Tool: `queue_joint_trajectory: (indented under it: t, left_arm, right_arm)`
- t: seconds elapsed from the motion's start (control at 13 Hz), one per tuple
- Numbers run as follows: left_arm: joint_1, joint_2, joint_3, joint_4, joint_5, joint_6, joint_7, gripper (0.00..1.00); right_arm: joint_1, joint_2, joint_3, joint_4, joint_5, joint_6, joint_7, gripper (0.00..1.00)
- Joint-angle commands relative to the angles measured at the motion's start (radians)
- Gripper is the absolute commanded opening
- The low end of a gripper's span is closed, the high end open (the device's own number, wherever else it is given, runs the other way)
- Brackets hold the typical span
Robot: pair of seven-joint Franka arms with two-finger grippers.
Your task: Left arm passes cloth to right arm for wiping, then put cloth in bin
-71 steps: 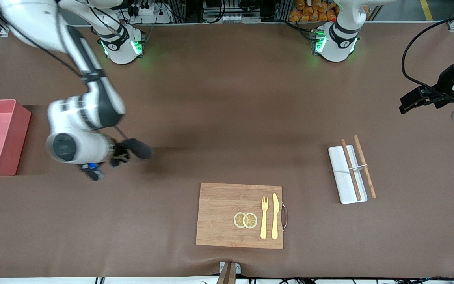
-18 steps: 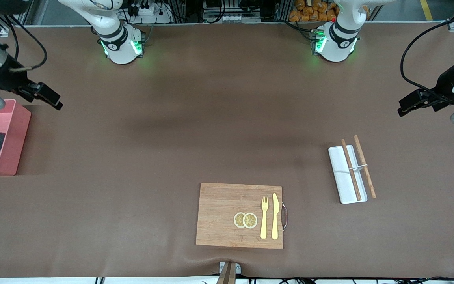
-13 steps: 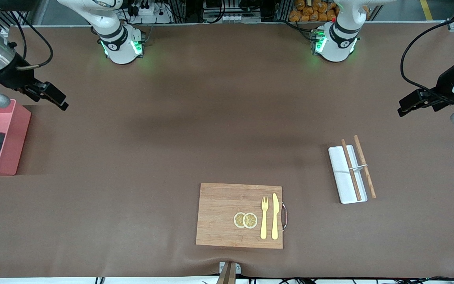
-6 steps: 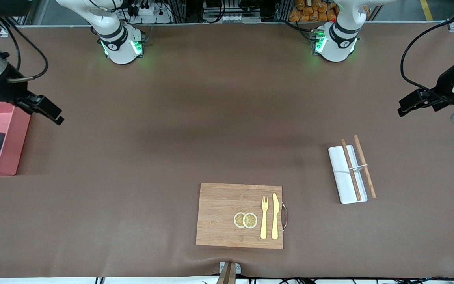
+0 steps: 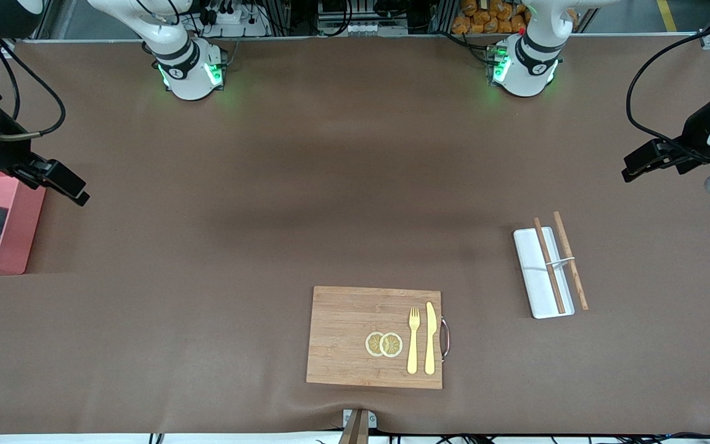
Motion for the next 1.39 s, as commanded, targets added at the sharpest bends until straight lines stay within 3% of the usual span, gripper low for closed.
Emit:
queue_joint_trajectory:
  t: [0.0,1.31]
  left_arm:
    - [0.006,-0.008,0.000,-0.006,-0.020,0.002,0.018,1.00]
    - [0.001,-0.011,-0.002,-0.012,-0.018,-0.001,0.014,1.00]
  right_arm:
    - [0.005,0.021,0.004,0.038,-0.011,-0.020,-0.006,1.00]
    - [0.009,0.021,0.007,0.037,-0.011,-0.020,-0.020,1.00]
